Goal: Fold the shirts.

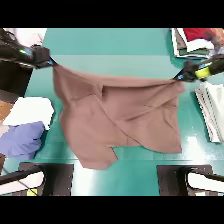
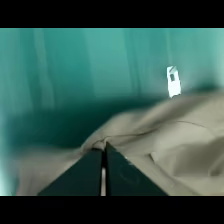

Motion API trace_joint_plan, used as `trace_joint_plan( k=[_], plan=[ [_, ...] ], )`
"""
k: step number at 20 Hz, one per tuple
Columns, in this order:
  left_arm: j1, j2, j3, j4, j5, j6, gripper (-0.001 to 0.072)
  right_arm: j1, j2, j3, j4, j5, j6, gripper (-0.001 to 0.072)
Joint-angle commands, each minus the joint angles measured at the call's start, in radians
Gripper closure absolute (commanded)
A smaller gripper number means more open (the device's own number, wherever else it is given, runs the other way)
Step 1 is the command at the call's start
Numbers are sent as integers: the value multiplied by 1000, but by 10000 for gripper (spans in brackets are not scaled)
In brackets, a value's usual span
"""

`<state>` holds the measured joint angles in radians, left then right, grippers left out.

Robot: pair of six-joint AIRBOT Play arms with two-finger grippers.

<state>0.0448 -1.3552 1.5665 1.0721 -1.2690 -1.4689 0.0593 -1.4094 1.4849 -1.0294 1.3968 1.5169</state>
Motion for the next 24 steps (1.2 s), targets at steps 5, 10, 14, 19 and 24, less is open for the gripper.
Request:
trace_joint_plan(
  k=[5,10,14,19,24],
  plan=[
    [0,-270,-18,-4,166,67,682,29,-285,79,-13,-218,-12,695],
    [1,-274,-16,-2,205,63,59,20,-362,245,-14,-218,-12,311],
    [31,-269,39,10,70,63,63,-26,-359,372,-14,-48,-60,202],
    [80,-120,-59,61,-50,74,63,-92,-201,205,-20,97,-135,210],
    [80,132,-477,76,-48,90,63,-148,46,-150,-19,96,-185,209]
  ],
)
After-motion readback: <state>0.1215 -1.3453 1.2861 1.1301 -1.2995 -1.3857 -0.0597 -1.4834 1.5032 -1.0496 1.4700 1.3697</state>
